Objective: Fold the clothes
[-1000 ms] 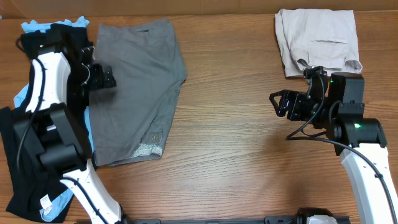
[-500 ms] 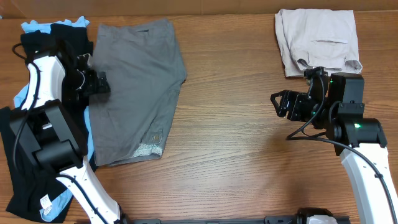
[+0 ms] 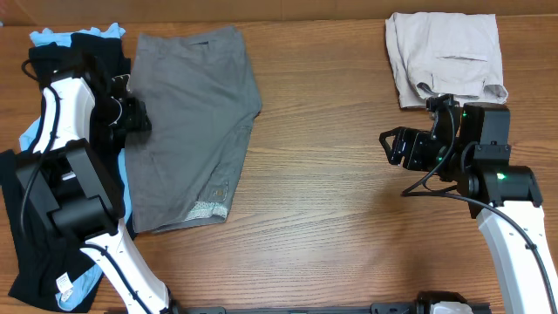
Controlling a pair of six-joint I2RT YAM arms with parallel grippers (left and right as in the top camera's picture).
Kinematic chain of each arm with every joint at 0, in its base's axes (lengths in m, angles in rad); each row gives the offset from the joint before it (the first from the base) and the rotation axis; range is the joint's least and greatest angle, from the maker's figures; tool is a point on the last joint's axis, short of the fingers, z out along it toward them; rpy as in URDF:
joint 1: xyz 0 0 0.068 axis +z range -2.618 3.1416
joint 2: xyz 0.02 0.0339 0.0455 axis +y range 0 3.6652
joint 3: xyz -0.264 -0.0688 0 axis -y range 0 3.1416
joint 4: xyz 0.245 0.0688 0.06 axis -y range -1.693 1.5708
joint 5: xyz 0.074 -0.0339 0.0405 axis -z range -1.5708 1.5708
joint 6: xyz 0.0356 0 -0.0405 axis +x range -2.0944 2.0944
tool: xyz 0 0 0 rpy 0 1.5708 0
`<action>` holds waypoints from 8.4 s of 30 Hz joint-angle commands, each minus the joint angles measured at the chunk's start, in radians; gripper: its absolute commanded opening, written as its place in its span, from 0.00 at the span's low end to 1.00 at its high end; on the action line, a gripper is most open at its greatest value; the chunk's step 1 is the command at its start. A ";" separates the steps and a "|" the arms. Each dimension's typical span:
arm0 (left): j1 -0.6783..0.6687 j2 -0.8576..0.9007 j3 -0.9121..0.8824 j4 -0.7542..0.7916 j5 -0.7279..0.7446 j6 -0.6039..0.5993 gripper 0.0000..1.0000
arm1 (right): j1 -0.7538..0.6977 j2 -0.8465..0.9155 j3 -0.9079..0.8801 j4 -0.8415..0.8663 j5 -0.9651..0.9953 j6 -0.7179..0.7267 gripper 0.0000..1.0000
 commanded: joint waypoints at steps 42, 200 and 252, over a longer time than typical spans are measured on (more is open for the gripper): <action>-0.484 0.003 0.237 -0.119 0.444 -0.357 0.04 | 0.005 0.000 0.026 0.003 0.006 0.006 0.74; -0.609 -0.716 -0.967 0.103 -0.080 -0.686 0.81 | 0.005 0.355 -0.007 -0.049 0.136 0.080 0.84; -0.587 -0.729 -0.959 0.406 -0.240 -0.720 0.04 | 0.005 0.358 -0.250 0.200 0.068 0.182 0.04</action>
